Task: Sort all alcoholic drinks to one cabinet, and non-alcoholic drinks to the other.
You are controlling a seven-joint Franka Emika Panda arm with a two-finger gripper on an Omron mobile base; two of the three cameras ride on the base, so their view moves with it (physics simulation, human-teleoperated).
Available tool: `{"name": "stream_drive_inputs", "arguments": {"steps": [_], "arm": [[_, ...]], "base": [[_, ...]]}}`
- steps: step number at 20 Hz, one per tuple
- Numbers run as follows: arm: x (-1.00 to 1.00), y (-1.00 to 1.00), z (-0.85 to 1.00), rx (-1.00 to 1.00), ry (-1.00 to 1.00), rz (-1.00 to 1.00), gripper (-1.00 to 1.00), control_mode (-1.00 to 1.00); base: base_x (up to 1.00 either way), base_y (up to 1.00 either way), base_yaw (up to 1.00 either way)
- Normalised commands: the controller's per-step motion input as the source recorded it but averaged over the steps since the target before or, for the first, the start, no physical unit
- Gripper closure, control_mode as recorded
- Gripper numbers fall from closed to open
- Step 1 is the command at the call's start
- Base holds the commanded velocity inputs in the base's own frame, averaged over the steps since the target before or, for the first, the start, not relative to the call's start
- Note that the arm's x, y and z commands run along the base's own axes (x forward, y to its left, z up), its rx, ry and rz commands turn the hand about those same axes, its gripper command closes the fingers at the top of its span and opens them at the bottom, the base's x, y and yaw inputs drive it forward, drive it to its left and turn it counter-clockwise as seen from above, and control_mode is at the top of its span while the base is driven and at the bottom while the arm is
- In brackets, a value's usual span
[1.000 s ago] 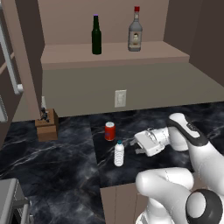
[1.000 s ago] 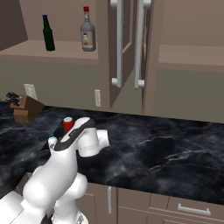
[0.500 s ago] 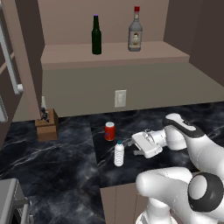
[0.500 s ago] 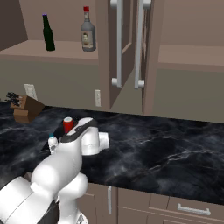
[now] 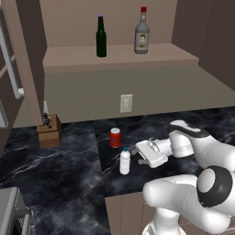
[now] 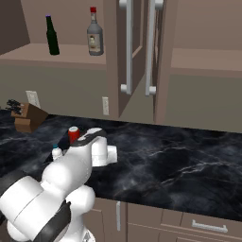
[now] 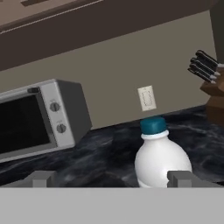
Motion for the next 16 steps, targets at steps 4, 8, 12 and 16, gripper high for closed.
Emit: {"name": "stream_drive_inputs", "arguments": {"steps": [4, 8, 12, 16], "arm": [[0.01, 0.08, -0.05, 0.04, 0.00, 0.00, -1.00, -1.00], [0.01, 0.01, -0.02, 0.03, 0.00, 0.00, -1.00, -1.00], [0.03, 0.00, -0.01, 0.03, 0.00, 0.00, -1.00, -1.00], [0.02, 0.00, 0.00, 0.03, 0.00, 0.00, -1.00, -1.00]], "base": [[0.00, 0.00, 0.00], [0.00, 0.00, 0.00], [0.00, 0.00, 0.00], [0.00, 0.00, 0.00]]}}
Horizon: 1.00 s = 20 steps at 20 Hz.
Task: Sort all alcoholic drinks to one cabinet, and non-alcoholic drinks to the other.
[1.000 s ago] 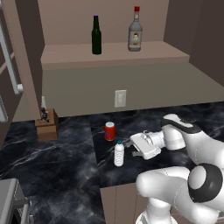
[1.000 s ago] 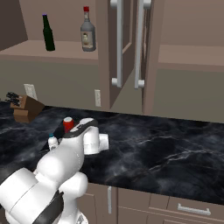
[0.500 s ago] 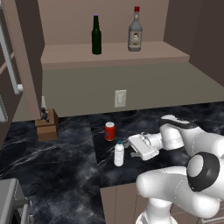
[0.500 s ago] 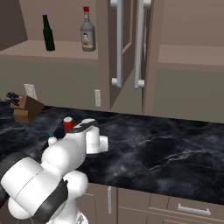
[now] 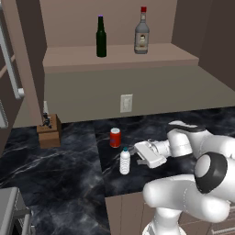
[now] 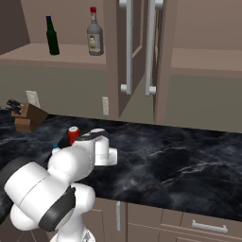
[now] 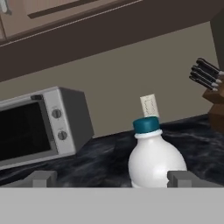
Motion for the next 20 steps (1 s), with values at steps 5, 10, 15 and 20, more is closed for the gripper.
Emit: {"name": "stream_drive_inputs", "arguments": {"steps": [5, 10, 15, 20], "arm": [[0.08, 0.00, -0.01, 0.02, 0.00, 0.00, -1.00, -1.00], [0.10, 0.02, 0.00, 0.00, 0.00, 0.00, -1.00, -1.00], [0.09, 0.06, 0.00, 0.00, 0.00, 0.00, -1.00, -1.00], [0.13, 0.07, -0.02, 0.00, 0.00, 0.00, -1.00, -1.00]], "base": [[0.00, 0.00, 0.00], [0.00, 0.00, 0.00], [0.00, 0.00, 0.00], [0.00, 0.00, 0.00]]}}
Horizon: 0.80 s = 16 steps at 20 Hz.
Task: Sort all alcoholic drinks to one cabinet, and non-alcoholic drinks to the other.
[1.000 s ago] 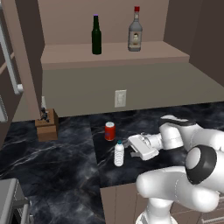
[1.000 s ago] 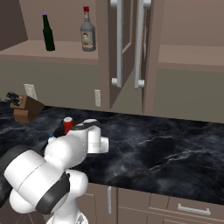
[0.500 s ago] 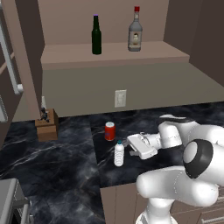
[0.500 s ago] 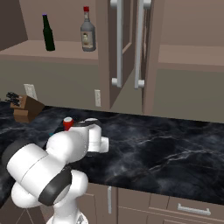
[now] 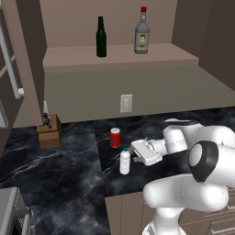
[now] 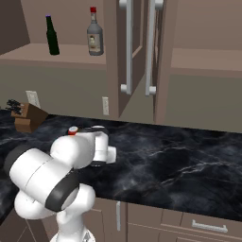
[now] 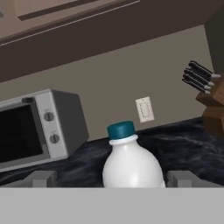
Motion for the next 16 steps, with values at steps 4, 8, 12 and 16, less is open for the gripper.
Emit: {"name": "stream_drive_inputs", "arguments": {"steps": [4, 8, 12, 16], "arm": [[0.09, 0.04, -0.03, 0.00, 0.00, 0.00, -1.00, -1.00], [0.03, 0.00, -0.08, 0.00, 0.00, 0.00, -1.00, -1.00], [0.00, 0.03, -0.12, 0.00, 0.00, 0.00, -1.00, -1.00], [0.00, 0.19, -0.05, 0.00, 0.00, 0.00, -1.00, -1.00]], "base": [[0.00, 0.00, 0.00], [0.00, 0.00, 0.00], [0.00, 0.00, 0.00], [0.00, 0.00, 0.00]]}}
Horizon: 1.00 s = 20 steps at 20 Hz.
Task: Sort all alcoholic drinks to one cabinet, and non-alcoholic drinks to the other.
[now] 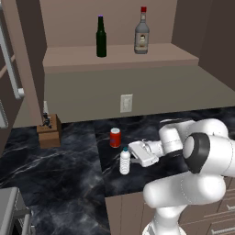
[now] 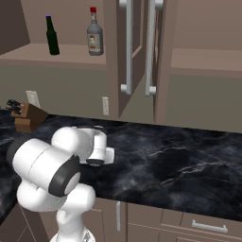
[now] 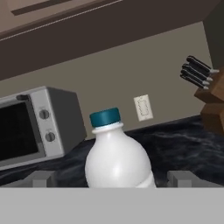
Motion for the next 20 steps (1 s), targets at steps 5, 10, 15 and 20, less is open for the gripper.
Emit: {"name": "stream_drive_inputs", "arguments": {"steps": [5, 10, 15, 20], "arm": [[0.00, 0.17, 0.00, 0.00, 0.00, 0.00, -1.00, -1.00], [0.00, 0.15, 0.00, 0.00, 0.00, -0.01, -1.00, -1.00], [0.00, 0.16, 0.00, 0.00, 0.00, -0.03, 1.00, -1.00], [-0.31, 0.00, 0.10, 0.00, 0.00, -0.12, 1.00, -1.00]], "base": [[0.00, 0.00, 0.00], [0.00, 0.00, 0.00], [0.00, 0.00, 0.00], [0.00, 0.00, 0.00]]}}
